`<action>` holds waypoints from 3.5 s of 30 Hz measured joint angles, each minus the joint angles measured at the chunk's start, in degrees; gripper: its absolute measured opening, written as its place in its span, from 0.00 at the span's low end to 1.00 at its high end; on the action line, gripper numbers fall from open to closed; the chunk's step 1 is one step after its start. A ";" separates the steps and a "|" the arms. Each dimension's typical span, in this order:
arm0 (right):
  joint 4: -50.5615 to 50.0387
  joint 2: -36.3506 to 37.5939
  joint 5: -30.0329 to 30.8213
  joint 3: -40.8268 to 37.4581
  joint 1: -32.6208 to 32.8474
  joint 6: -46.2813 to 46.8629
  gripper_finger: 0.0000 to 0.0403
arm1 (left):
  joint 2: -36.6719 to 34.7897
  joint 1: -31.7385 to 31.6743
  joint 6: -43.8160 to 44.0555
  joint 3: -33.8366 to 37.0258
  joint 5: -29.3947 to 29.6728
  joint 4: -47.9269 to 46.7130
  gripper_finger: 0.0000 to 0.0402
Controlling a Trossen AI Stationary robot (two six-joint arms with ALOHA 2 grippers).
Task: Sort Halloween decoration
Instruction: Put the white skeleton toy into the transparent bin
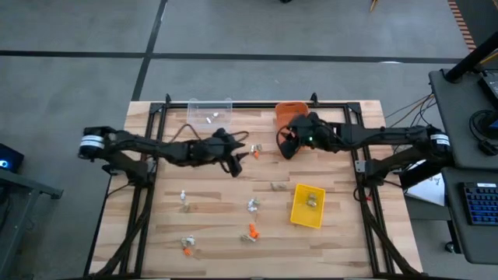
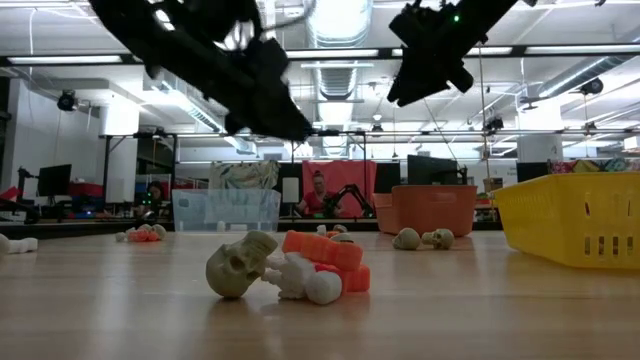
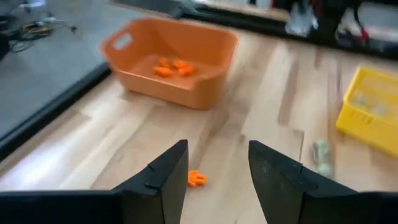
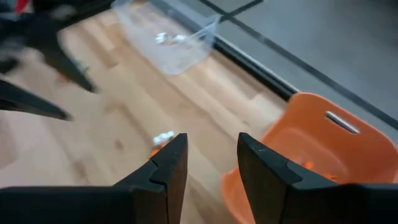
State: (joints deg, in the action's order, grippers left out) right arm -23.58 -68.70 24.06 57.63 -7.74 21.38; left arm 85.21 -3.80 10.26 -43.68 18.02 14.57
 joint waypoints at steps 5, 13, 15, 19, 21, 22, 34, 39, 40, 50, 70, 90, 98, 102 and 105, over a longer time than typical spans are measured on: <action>-0.14 -0.46 0.18 -0.23 3.81 -1.41 0.32 | 10.24 -0.21 -2.34 -3.79 3.77 -0.22 0.38; -0.15 -0.73 0.63 -0.67 6.39 -1.78 0.29 | 20.56 -1.55 -2.88 -9.00 9.92 0.05 0.38; -0.15 -0.73 0.73 -0.77 6.40 -1.81 0.30 | 21.43 -2.13 -2.31 -9.29 10.24 0.75 0.38; -0.11 -0.73 1.72 -1.28 6.37 -1.87 0.31 | 22.18 -3.35 -0.47 -9.20 10.07 2.47 0.38; -0.19 -0.73 1.83 -1.69 6.37 -1.87 0.31 | 22.30 -4.03 0.51 -9.19 10.06 2.54 0.38; -0.18 -0.73 1.83 -1.87 6.37 -1.87 0.32 | 22.46 -4.31 0.69 -9.19 10.05 2.70 0.38; 0.35 -0.73 1.84 -3.61 6.35 -1.87 0.30 | 25.60 -5.48 1.76 -9.08 8.96 5.93 0.38; 0.30 -0.73 1.98 -3.80 6.35 -1.87 0.31 | 25.91 -5.59 2.34 -9.07 8.58 6.00 0.38; 0.31 -0.73 2.04 -3.80 6.35 -1.87 0.31 | 25.92 -5.61 2.36 -9.07 8.49 5.68 0.38; 0.33 -0.73 3.03 -3.80 6.35 -1.87 0.31 | 28.58 -5.61 4.84 -9.10 6.94 6.35 0.38; 0.35 -0.73 3.08 -3.80 6.35 -1.85 0.31 | 27.97 -5.32 6.77 -9.08 7.07 3.18 0.01; 0.33 -0.73 3.06 -3.82 6.35 -1.83 0.31 | 12.61 -4.13 0.60 -8.92 5.86 -10.01 0.00; 0.50 -0.73 3.02 -3.82 6.35 -1.44 0.28 | -0.70 -7.12 -8.04 -8.95 8.12 -23.68 0.00; 0.77 -0.73 3.01 -3.82 6.35 -0.97 0.29 | -6.36 -13.03 -12.60 -9.01 9.82 -31.71 0.00; 1.42 -0.73 3.01 -3.87 6.35 -0.99 0.29 | -8.56 -19.98 -14.64 -9.01 10.04 -35.91 0.00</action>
State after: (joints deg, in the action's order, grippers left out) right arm -22.15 -69.43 27.07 53.76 -1.39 20.39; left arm 76.65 -23.78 -4.38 -52.69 28.05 -21.34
